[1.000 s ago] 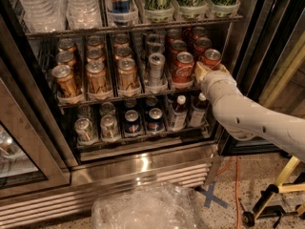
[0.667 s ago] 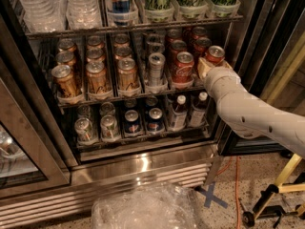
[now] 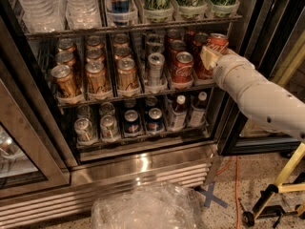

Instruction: Pick coke can from middle shelf of fridge

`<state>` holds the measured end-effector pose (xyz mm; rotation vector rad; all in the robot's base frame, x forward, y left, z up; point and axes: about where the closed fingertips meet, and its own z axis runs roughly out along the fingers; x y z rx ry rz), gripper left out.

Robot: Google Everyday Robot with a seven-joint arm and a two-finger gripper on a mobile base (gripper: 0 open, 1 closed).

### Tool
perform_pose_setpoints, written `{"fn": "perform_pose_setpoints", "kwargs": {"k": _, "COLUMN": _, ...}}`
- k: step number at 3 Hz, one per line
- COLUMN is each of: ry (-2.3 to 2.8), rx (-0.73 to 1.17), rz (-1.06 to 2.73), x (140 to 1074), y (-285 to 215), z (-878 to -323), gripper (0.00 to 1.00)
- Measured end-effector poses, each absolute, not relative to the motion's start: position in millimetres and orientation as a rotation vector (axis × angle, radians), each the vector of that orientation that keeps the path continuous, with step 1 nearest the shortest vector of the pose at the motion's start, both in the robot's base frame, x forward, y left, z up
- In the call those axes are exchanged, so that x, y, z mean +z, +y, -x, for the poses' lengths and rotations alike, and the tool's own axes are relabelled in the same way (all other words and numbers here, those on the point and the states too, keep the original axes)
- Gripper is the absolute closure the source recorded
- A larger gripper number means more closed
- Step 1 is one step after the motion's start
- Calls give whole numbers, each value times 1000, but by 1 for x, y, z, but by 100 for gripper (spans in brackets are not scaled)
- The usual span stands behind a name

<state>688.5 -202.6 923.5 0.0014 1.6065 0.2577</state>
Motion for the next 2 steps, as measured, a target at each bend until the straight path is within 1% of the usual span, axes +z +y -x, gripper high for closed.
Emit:
{"fn": "perform_pose_setpoints", "kwargs": {"k": 1, "ry": 1634, "rx": 377, "rz": 37, "x": 932, "y": -198, "z": -670, "gripper": 100}}
{"fn": "perform_pose_setpoints", "kwargs": {"k": 2, "ry": 1695, "rx": 480, "rz": 73, "x": 917, "y": -198, "z": -641, "gripper": 100}}
